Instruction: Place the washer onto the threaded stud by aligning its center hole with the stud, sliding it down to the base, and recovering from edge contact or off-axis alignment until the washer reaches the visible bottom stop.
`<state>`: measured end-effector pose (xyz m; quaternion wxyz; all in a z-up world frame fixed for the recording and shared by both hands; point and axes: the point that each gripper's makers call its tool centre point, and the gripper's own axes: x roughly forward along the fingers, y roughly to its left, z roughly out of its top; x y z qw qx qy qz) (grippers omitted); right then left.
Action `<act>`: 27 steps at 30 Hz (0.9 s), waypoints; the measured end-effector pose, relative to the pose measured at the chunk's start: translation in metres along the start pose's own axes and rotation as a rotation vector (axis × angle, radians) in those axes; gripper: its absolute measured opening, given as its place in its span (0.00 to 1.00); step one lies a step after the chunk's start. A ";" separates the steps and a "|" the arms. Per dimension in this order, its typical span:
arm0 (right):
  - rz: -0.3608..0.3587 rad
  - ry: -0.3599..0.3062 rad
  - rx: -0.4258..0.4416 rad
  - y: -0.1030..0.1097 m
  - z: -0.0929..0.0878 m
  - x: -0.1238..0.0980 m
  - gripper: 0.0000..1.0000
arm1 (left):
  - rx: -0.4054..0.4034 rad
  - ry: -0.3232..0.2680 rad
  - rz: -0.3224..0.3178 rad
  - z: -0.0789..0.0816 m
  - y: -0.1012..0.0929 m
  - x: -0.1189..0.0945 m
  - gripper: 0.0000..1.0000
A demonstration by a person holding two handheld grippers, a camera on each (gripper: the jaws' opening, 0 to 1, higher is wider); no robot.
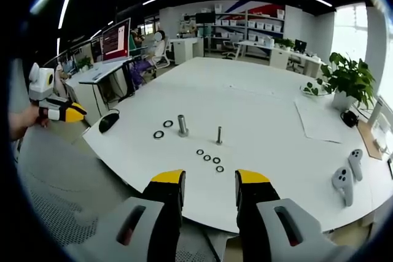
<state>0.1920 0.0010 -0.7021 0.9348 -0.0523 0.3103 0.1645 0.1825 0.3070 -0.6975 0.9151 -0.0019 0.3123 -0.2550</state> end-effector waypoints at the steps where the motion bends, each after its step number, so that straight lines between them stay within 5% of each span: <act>1: 0.000 0.001 0.001 0.000 0.000 0.000 0.35 | 0.000 0.003 0.000 -0.001 0.000 0.000 0.14; 27: 0.020 0.017 0.002 0.004 -0.003 0.001 0.35 | -0.006 0.017 0.014 -0.003 0.003 0.001 0.14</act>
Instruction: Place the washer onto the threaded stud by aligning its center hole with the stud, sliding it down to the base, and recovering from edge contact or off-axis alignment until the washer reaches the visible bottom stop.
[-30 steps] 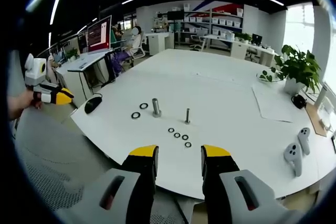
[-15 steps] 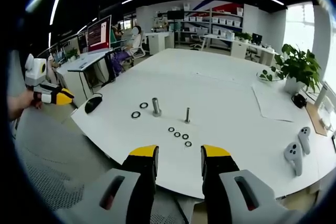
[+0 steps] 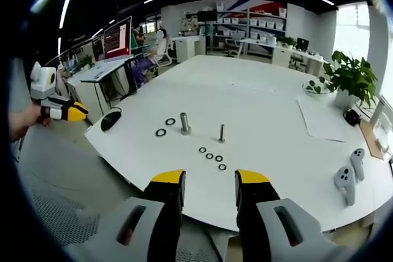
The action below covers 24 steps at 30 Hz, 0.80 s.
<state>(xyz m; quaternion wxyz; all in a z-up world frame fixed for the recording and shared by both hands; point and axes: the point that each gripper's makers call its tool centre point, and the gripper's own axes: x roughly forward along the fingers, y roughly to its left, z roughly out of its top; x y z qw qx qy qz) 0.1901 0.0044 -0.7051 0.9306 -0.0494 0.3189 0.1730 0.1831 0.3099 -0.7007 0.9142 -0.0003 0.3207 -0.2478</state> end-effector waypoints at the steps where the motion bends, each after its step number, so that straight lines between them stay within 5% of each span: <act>1: 0.001 0.002 0.002 0.000 0.000 0.000 0.35 | -0.003 0.000 0.004 0.000 0.001 0.000 0.14; 24: 0.053 -0.008 0.012 0.010 0.001 0.002 0.37 | 0.002 0.069 0.042 -0.012 0.009 0.002 0.14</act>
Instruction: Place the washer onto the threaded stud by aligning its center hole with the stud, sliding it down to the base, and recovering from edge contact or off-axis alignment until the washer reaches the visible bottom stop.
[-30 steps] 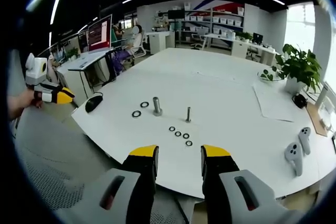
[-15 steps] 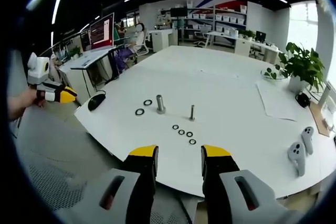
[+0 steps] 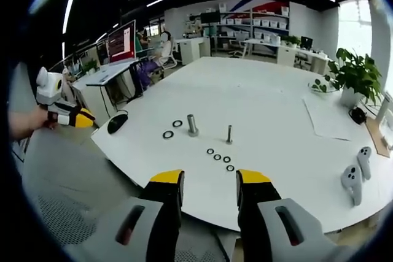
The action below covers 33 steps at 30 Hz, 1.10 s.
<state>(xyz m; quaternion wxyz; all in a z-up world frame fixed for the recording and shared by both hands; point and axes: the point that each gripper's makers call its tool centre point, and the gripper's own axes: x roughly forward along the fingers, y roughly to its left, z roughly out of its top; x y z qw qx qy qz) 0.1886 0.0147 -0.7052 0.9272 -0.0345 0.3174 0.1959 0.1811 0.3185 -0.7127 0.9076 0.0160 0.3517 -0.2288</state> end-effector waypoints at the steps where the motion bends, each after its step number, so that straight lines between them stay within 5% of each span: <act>1: 0.004 0.002 0.000 0.001 0.000 0.000 0.37 | -0.001 0.001 -0.001 0.000 0.000 0.000 0.14; 16: 0.031 -0.042 0.040 0.004 0.007 -0.002 0.40 | 0.010 0.028 0.040 -0.005 0.005 -0.001 0.18; 33: 0.033 -0.018 0.036 0.006 0.002 0.001 0.46 | 0.006 0.036 0.062 -0.008 0.014 -0.002 0.18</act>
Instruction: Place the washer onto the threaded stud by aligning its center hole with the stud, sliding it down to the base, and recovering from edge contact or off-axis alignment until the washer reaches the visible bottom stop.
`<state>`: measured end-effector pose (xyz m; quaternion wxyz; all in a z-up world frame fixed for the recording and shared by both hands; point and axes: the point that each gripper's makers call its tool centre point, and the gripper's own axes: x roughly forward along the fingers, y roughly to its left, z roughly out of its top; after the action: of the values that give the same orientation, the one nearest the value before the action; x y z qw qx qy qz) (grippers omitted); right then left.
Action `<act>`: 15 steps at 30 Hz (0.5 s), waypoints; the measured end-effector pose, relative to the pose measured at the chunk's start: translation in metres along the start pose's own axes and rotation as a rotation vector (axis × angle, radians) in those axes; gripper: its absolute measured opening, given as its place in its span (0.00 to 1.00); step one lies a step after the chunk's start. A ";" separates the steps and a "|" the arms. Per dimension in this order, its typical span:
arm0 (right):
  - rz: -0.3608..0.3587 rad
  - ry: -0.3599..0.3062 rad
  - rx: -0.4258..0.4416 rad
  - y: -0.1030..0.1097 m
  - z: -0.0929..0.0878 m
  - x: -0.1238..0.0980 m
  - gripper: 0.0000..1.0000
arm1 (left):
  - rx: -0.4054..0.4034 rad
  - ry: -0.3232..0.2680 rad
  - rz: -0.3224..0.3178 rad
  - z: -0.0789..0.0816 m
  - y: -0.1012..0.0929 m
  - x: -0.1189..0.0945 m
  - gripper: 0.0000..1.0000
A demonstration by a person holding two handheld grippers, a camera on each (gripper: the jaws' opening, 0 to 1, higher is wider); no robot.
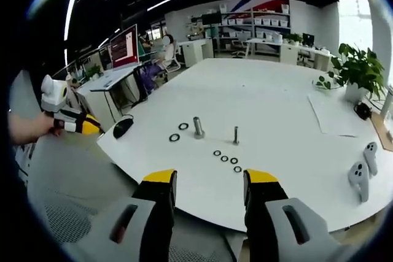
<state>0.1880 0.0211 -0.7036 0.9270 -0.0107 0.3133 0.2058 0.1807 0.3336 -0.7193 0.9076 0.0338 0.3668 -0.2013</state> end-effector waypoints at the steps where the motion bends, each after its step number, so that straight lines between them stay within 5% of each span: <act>1: -0.003 0.000 0.001 0.000 0.000 0.000 0.46 | -0.006 -0.009 0.002 0.001 0.000 -0.001 0.18; 15: -0.044 0.041 0.014 -0.010 -0.008 0.001 0.47 | -0.005 -0.038 -0.022 0.008 -0.006 -0.001 0.21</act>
<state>0.1881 0.0107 -0.7119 0.9248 -0.0151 0.3332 0.1830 0.1830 0.3269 -0.7127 0.9122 0.0235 0.3506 -0.2109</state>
